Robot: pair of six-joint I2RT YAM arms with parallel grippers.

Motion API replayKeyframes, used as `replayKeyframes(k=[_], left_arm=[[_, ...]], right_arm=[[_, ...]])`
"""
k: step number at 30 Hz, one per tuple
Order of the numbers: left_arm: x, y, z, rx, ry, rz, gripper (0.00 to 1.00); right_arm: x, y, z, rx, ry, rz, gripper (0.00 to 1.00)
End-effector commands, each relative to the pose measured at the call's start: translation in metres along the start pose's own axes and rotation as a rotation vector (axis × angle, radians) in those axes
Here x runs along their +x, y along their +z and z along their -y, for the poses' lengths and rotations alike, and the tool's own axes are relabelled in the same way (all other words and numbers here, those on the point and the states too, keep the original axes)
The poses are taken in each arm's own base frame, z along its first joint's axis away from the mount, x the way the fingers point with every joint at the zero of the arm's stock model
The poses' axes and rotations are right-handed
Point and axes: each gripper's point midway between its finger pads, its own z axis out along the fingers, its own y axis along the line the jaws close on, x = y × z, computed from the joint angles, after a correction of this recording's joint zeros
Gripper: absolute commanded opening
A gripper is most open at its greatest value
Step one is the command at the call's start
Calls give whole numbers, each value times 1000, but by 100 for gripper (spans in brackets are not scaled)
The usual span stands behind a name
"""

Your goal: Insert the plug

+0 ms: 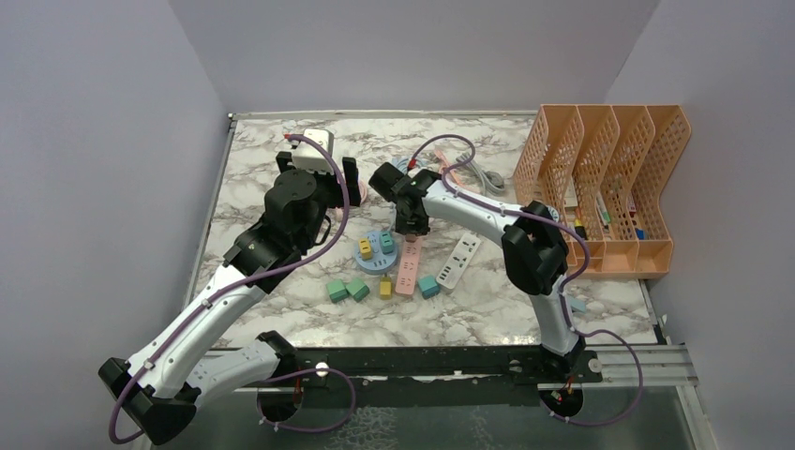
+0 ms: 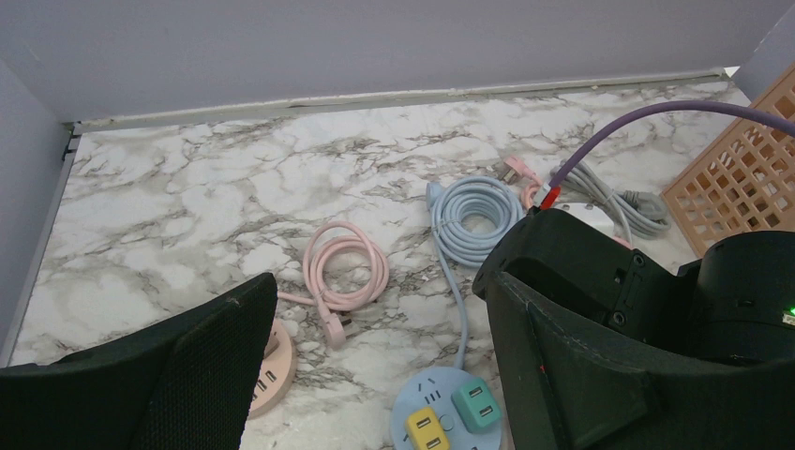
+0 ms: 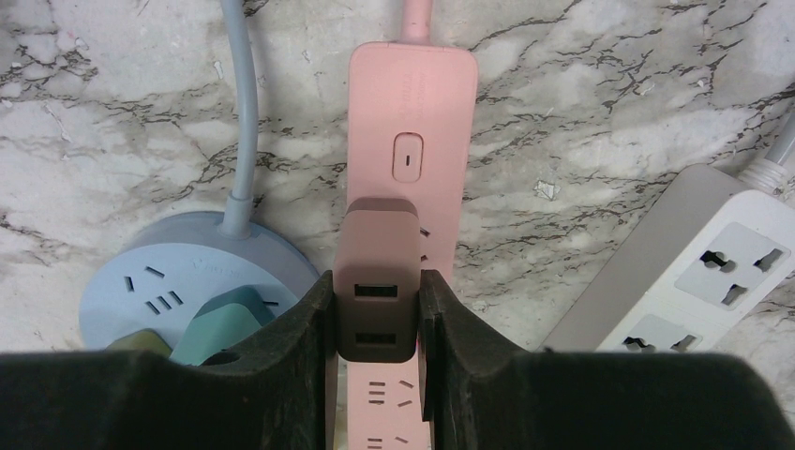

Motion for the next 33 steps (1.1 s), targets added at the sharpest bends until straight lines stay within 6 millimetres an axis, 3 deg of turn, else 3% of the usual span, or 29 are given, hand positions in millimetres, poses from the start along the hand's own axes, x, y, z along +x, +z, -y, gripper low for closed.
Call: replayKeyframes(k=[1, 7, 13, 19, 24, 28, 33], left_arm=[[-8, -3, -5, -19, 0, 35, 84], [-8, -1, -4, -18, 2, 33, 84], [-13, -1, -3, -16, 0, 37, 84], [-20, -1, 0, -9, -8, 46, 84], [-24, -1, 2, -2, -21, 48, 84], [-23, -1, 5, 8, -37, 40, 84], [-25, 5, 17, 51, -84, 36, 84]], right_arm=[[66, 84, 35, 201, -40, -135, 1], [27, 60, 11, 122, -48, -45, 1], [-28, -2, -17, -38, -30, 72, 38], [-64, -65, -23, -163, -9, 182, 54], [-57, -85, -9, -215, -43, 193, 56], [-34, -96, 10, -283, -80, 177, 51], [8, -100, 17, -463, -187, 140, 49]])
